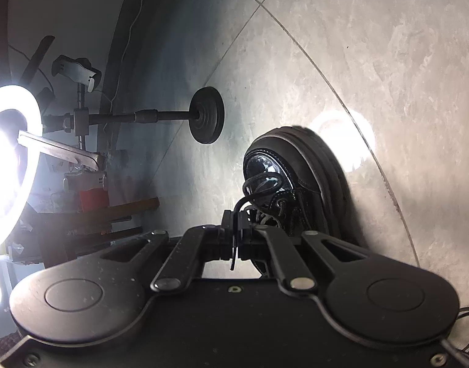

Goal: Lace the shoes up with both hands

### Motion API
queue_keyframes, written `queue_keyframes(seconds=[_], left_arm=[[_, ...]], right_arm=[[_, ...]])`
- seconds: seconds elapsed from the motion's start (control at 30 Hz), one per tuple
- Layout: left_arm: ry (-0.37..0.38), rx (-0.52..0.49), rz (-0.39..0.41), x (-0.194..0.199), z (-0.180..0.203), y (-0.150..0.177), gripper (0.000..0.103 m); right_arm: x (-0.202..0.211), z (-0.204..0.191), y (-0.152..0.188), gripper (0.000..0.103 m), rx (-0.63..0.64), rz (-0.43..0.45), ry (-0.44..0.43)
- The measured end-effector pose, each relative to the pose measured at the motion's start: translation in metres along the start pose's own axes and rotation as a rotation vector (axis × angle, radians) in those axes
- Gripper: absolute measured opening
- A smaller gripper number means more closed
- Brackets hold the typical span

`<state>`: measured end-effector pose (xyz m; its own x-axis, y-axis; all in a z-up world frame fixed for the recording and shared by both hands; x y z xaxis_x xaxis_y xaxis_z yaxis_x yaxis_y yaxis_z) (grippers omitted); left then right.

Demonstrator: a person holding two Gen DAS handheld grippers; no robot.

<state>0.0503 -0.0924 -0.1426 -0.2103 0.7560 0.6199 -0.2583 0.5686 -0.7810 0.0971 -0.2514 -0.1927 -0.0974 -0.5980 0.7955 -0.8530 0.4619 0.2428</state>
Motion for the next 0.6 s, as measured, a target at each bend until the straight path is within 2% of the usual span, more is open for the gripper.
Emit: queue_keyframes(seconds=[0.07,0.2,0.53,0.6], left_arm=[[0.002,0.036,-0.018,-0.003,-0.007,0.001,0.018],[0.01,0.076,-0.03,-0.004,-0.015,0.003,0.007],[0.036,0.12,-0.012,0.003,-0.022,0.003,0.003],[0.039,0.128,-0.007,0.005,-0.023,0.004,0.003]], right_arm=[[0.0,0.001,0.001,0.003,-0.006,-0.006,0.002],[0.0,0.002,0.002,0.003,-0.013,-0.007,0.001],[-0.001,-0.001,0.005,0.005,0.003,-0.007,0.021],[-0.001,0.0,0.004,0.012,0.005,-0.014,0.038]])
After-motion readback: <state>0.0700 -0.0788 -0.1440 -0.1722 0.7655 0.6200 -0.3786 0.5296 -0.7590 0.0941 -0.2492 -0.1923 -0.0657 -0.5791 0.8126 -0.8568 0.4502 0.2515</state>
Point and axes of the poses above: each gripper's, at about its wrist camera, not at the fingertips, and x roughly against the way its jaws point, z to its right, y to its underside, the point moved 6 cm from there along -x, roughly the way its jaws point, and after that the axes turned 11 degrees about y, right-handed, at the moved point
